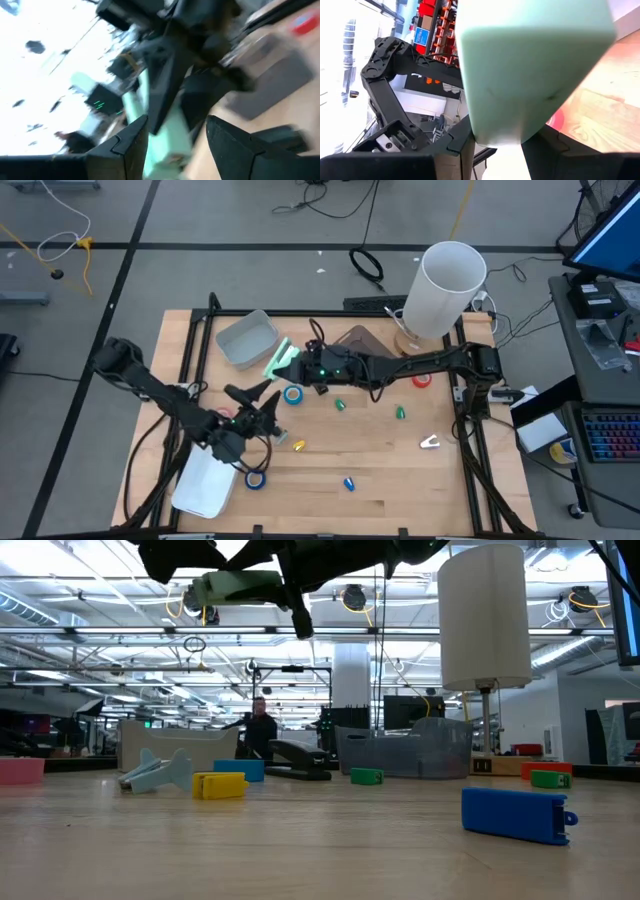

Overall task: Pick and place Stapler, Stapler remover, tape
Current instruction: Put the light green stapler into the gray bin

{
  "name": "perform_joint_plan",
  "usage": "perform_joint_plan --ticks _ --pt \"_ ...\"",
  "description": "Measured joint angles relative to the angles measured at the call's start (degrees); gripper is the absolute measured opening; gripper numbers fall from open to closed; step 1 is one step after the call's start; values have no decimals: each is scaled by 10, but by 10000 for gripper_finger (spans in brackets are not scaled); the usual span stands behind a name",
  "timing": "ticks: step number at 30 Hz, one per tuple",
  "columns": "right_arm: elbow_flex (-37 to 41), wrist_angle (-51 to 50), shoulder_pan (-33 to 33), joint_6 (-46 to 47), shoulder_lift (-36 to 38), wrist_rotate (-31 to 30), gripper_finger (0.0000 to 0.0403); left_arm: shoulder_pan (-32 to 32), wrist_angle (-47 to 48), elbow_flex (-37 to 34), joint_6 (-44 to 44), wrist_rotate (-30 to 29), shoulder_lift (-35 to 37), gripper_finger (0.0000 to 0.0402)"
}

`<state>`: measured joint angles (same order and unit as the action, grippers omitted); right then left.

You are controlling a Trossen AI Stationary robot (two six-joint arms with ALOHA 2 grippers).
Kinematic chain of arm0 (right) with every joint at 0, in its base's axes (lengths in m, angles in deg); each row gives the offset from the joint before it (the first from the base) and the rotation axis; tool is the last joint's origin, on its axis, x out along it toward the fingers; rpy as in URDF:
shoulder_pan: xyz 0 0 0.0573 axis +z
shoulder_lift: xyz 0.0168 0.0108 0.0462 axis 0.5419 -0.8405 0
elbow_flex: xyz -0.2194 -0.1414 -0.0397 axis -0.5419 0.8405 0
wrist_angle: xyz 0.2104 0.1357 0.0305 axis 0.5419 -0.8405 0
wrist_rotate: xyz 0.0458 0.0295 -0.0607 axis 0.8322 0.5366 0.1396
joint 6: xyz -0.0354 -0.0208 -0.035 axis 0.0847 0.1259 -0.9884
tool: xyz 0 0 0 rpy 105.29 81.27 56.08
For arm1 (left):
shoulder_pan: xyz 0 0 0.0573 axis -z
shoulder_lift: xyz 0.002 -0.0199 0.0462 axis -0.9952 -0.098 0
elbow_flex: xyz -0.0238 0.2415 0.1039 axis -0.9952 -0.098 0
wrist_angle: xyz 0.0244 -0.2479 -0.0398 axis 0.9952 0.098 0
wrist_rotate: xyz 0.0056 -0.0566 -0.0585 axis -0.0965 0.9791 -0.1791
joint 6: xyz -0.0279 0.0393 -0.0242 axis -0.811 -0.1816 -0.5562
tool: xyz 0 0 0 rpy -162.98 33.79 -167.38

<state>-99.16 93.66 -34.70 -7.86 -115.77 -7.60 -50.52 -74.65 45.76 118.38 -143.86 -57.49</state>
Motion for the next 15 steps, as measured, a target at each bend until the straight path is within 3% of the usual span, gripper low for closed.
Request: perform_joint_plan --ticks 15 --pt "0 18 1 -1 0 -3 121 -12 -4 3 -20 -18 -8 200"
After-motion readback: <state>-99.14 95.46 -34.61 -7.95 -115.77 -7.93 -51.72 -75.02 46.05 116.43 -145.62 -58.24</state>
